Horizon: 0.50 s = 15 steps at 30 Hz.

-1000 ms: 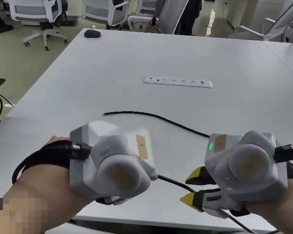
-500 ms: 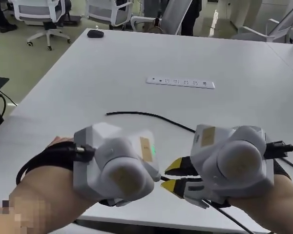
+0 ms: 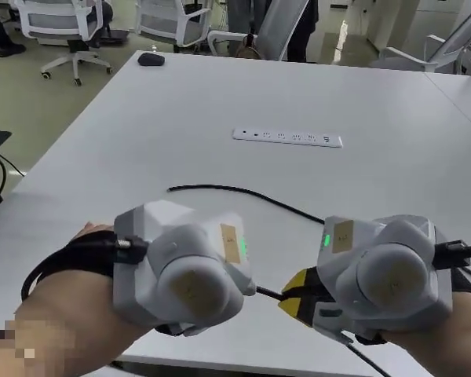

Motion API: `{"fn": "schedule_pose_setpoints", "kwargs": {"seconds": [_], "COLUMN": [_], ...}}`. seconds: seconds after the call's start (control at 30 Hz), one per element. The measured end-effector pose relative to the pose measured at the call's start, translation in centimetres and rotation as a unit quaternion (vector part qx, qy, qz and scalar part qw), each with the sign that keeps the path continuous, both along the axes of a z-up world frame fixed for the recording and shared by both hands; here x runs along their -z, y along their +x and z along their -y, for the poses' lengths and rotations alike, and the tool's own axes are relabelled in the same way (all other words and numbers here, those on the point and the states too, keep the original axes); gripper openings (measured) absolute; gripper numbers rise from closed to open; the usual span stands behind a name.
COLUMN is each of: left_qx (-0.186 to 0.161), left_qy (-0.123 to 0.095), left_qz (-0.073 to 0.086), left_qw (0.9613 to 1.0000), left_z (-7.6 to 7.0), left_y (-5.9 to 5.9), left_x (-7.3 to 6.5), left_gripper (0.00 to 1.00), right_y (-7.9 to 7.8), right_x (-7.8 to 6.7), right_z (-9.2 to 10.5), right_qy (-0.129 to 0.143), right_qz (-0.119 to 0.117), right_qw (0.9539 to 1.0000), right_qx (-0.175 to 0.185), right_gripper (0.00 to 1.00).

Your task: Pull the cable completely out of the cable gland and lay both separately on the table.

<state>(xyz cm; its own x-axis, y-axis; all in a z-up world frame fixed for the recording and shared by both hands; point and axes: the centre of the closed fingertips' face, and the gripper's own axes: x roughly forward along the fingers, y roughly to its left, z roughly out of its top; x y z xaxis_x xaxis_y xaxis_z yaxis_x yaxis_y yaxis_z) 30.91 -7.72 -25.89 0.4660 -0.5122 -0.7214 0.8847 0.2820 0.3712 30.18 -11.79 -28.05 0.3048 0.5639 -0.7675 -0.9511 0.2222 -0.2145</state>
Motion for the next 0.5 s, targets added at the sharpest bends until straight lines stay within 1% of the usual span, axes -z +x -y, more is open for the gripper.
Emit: {"fn": "schedule_pose_setpoints", "kwargs": {"seconds": [0.23, 0.33, 0.5], "left_qx": [-0.002, -0.005, -0.009], "left_qy": [0.003, 0.004, 0.006], "left_qz": [0.001, 0.000, 0.000], "left_qw": [1.0000, 1.0000, 0.9999], "left_z": [-0.3, -0.6, -0.9], "left_y": [0.2, 0.5, 0.7], "left_x": [0.0, 0.1, 0.1], "left_gripper": [0.17, 0.17, 0.17], "right_y": [0.1, 0.1, 0.2], "right_x": [0.5, 0.9, 1.1], "right_z": [1.0, 1.7, 2.5], "right_qy": [-0.010, -0.022, -0.026], "right_qz": [-0.003, -0.003, -0.006], "right_qw": [0.9999, 0.9997, 0.9995], "right_qx": [0.007, 0.010, 0.017], "right_gripper": [0.04, 0.04, 0.04]}}
